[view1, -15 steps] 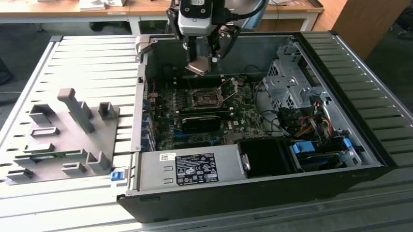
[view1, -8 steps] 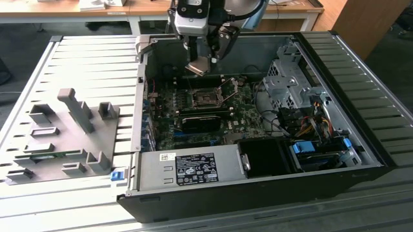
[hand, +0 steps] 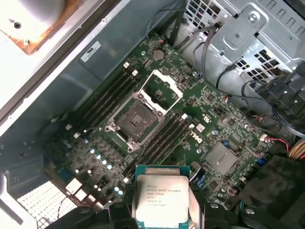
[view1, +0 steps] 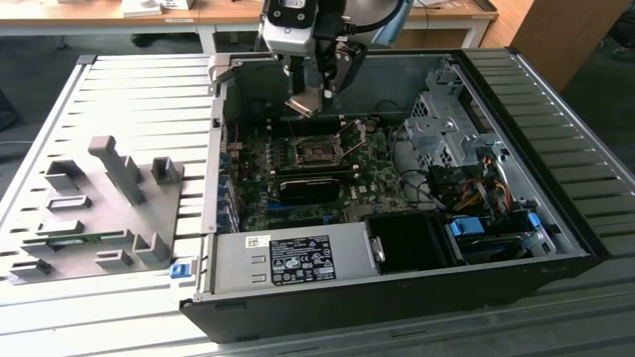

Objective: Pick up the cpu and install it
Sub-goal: 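Place the cpu into insertion slot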

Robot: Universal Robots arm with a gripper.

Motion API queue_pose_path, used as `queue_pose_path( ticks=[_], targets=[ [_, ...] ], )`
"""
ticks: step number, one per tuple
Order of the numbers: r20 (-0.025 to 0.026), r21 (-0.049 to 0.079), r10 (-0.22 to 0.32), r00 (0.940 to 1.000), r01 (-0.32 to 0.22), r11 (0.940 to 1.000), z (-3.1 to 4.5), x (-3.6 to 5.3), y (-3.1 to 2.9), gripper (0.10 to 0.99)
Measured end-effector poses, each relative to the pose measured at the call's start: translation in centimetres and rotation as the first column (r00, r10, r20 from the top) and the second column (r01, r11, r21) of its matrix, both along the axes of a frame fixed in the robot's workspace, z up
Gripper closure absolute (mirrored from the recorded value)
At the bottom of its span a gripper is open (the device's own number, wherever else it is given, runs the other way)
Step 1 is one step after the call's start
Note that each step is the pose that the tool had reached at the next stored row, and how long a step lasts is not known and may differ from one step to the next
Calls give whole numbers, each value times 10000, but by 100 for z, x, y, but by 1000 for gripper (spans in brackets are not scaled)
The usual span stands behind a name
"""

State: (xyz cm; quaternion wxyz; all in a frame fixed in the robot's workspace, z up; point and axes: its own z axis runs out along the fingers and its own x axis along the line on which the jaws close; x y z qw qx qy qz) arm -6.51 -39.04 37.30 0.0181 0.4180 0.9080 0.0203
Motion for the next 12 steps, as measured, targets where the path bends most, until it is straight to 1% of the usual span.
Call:
queue_pose_path(
  ticks=[4,7,9,12],
  targets=[
    [1,-1,-288,9996,288,9996,-4,0,0,561],
    [1,-4,-657,9978,657,9978,-9,0,0,561],
    [1,-6,-960,9954,960,9954,-13,0,0,561],
    [1,-7,-1504,9886,1504,9886,-18,0,0,561]
  ],
)
